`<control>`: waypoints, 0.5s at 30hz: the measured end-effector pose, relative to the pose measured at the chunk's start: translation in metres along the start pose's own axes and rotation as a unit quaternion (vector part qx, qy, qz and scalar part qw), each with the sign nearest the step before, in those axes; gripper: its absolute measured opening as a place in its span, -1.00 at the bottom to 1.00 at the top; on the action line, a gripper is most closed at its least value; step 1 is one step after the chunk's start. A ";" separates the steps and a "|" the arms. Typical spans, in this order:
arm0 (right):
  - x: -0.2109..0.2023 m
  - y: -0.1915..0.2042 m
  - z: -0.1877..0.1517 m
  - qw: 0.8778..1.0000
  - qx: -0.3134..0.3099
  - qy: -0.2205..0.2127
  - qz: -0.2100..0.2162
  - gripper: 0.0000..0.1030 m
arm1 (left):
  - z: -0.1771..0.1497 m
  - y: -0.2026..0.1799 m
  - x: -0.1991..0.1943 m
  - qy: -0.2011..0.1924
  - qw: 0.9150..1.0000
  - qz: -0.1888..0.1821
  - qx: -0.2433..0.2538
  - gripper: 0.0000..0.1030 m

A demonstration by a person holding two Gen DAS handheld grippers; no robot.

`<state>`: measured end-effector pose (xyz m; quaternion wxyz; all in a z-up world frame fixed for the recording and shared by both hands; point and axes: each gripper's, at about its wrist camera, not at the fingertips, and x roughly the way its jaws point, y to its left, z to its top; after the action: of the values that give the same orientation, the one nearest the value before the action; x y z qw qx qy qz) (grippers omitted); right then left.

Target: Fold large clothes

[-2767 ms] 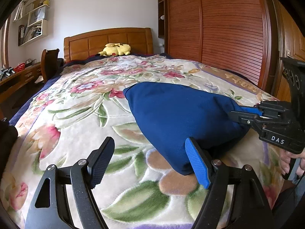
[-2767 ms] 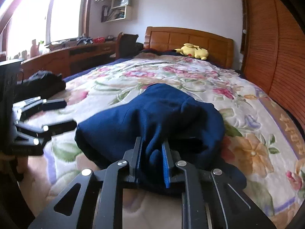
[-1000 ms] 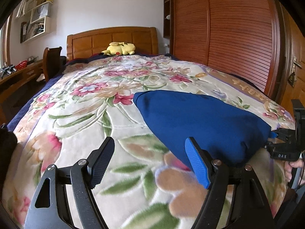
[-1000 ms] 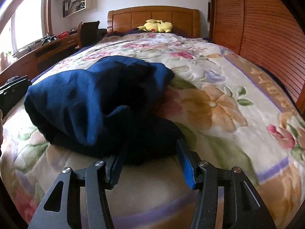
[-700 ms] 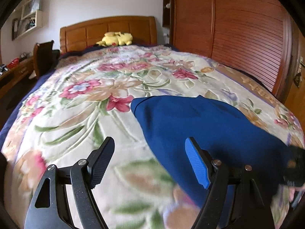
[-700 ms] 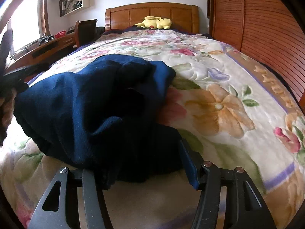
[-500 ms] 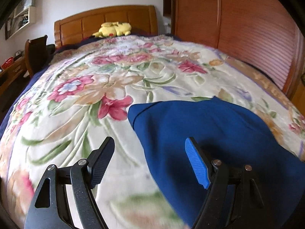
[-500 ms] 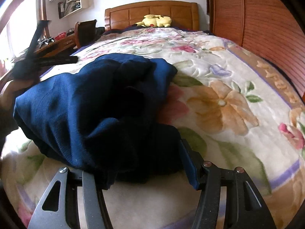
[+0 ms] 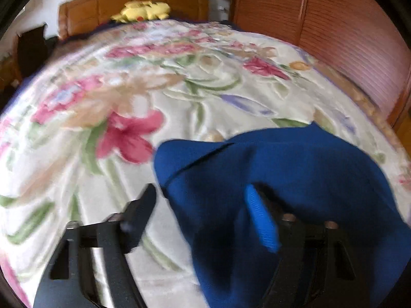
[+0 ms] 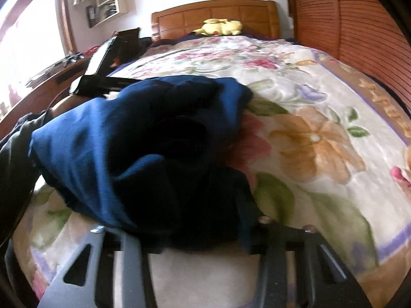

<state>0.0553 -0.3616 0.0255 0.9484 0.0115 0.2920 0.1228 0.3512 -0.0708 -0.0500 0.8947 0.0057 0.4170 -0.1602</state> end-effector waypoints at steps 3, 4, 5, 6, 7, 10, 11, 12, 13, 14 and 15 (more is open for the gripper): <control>-0.002 0.005 0.001 1.000 -0.009 -0.011 -0.004 -0.76 | 0.002 -0.002 -0.002 0.013 1.000 -0.020 -0.003 -0.73; -0.005 0.006 0.002 1.000 -0.009 -0.020 -0.004 -0.83 | 0.003 -0.003 -0.004 0.013 1.000 -0.018 -0.001 -0.86; -0.007 0.005 0.002 1.000 -0.007 -0.028 -0.003 -0.86 | 0.005 -0.011 -0.008 0.008 1.000 0.000 0.016 -0.92; -0.011 0.004 0.003 0.999 -0.001 -0.038 0.000 -0.87 | 0.006 -0.017 -0.011 0.004 0.999 0.014 0.030 -0.94; -0.016 0.001 0.003 0.999 0.007 -0.050 0.005 -0.88 | 0.007 -0.025 -0.018 -0.010 0.998 0.033 0.044 -0.95; -0.030 -0.005 0.005 0.996 0.023 -0.083 0.012 -0.89 | 0.013 -0.037 -0.037 -0.040 0.997 0.047 0.048 -0.95; -0.033 -0.005 0.005 0.996 0.022 -0.089 0.010 -0.89 | 0.016 -0.044 -0.047 -0.053 0.996 0.048 0.048 -0.95; -0.037 -0.006 0.004 0.995 0.020 -0.093 0.008 -0.89 | 0.019 -0.051 -0.055 -0.063 0.996 0.048 0.051 -0.95; -0.040 -0.008 0.004 0.995 0.021 -0.098 0.006 -0.89 | 0.021 -0.059 -0.061 -0.073 0.995 0.048 0.054 -0.95; -0.044 -0.012 0.003 0.995 0.023 -0.101 0.006 -0.89 | 0.025 -0.071 -0.068 -0.077 0.994 0.043 0.061 -0.95; -0.048 -0.015 0.002 0.994 0.022 -0.106 0.002 -0.89 | 0.027 -0.081 -0.072 -0.081 0.994 0.041 0.066 -0.95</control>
<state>0.0212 -0.3876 0.0526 0.9732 0.0462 0.1929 0.1164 0.3048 -0.1314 0.0314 0.9290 0.0694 0.3308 -0.1505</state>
